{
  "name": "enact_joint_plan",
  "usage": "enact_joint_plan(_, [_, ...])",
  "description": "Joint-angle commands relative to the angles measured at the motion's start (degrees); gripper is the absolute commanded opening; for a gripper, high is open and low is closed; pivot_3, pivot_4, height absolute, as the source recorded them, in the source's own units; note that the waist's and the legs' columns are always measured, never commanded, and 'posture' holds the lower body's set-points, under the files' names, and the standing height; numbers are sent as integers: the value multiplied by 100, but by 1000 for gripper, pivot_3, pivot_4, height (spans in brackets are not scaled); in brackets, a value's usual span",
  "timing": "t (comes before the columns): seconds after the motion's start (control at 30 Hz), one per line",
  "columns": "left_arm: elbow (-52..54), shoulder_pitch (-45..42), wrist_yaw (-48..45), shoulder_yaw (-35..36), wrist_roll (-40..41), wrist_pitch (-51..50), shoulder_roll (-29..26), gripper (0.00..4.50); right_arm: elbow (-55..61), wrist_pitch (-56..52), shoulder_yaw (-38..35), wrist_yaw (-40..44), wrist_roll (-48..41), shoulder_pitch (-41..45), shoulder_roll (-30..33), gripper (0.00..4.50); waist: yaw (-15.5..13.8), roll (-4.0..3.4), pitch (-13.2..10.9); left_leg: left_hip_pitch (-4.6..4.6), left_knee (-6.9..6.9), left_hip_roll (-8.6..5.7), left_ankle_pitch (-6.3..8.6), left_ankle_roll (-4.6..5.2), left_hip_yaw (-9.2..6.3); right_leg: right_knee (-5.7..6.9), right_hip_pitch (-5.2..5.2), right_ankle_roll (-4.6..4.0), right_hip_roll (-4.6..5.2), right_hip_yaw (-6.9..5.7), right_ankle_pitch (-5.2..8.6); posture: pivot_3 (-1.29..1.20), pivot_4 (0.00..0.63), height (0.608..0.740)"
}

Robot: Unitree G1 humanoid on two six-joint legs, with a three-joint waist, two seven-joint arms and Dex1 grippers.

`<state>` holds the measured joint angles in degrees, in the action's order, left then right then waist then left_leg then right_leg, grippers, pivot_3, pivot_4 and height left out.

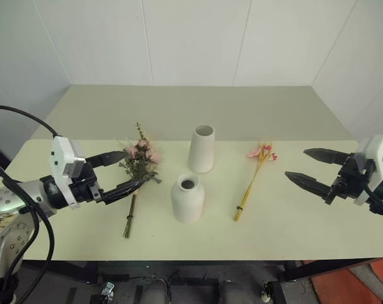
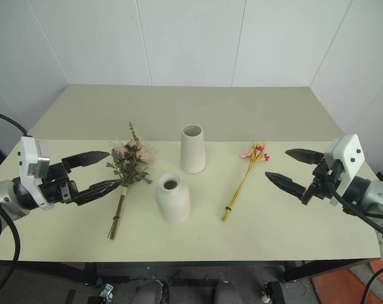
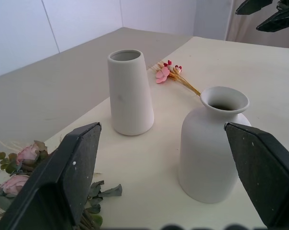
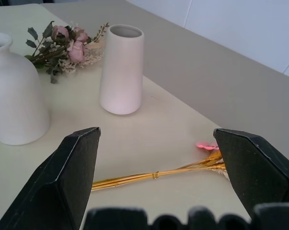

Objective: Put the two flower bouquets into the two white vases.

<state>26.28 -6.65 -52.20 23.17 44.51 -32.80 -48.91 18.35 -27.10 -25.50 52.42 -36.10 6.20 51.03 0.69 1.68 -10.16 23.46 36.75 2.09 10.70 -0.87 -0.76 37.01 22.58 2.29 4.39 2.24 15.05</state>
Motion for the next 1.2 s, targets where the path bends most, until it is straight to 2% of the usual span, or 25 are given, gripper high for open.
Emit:
enact_joint_plan(0.03, [99,-16,-17,84,-6,115,-40,4470,22,128,-117,27,-9,113,48,4500,0,0,0,0,0,0,0,0,1,0,0,0,0,1,0,0,150,740])
enact_joint_plan(0.4, [113,9,-28,73,-5,132,-48,4470,41,-43,43,67,73,151,143,4500,1,1,0,2,-1,1,0,0,7,0,6,0,0,7,0,0,150,740])
enact_joint_plan(0.53, [-163,-423,-164,-104,-49,199,-105,4470,124,-992,528,-325,113,398,415,4500,2,1,0,2,-1,1,0,0,9,0,9,-5,0,9,2,0,150,740])
enact_joint_plan(0.63, [-412,-798,-314,-270,-117,244,-131,4470,86,-2486,1178,-1010,88,1142,607,4500,26,2,-1,2,-1,1,0,0,15,0,13,-17,-1,14,5,0,150,740])
enact_joint_plan(0.7, [-523,-960,-386,-316,-105,229,-124,4470,-137,-3492,1451,-1312,-149,1846,470,4500,43,2,-1,14,-2,4,0,0,21,0,31,-22,-3,20,1,0,150,740])
enact_joint_plan(0.73, [-557,-994,-439,-326,-101,235,-130,4470,-260,-3955,1686,-1472,-123,2222,390,4500,58,2,-1,26,-4,4,0,1,24,1,44,-4,-4,24,-11,0,150,740])
enact_joint_plan(0.87, [-614,-1042,-512,-347,-118,241,-117,4470,-1086,-5404,2498,-2048,246,3414,-56,4500,61,8,-4,46,-11,7,0,2,25,1,67,-26,-10,27,-39,0,150,740])
enact_joint_plan(0.97, [-658,-1071,-513,-387,-163,278,-75,4470,-1811,-5798,3016,-2407,669,3941,-402,4500,36,9,-5,70,-13,5,1,4,25,-2,87,-27,-9,25,-38,0,150,740])
enact_joint_plan(1.2, [-581,-937,-461,-324,-162,296,-27,4470,-2992,-5989,3132,-2704,1096,4661,-1156,4500,29,8,-5,142,-1,-3,0,5,26,8,160,-14,-3,28,-51,0,150,740])
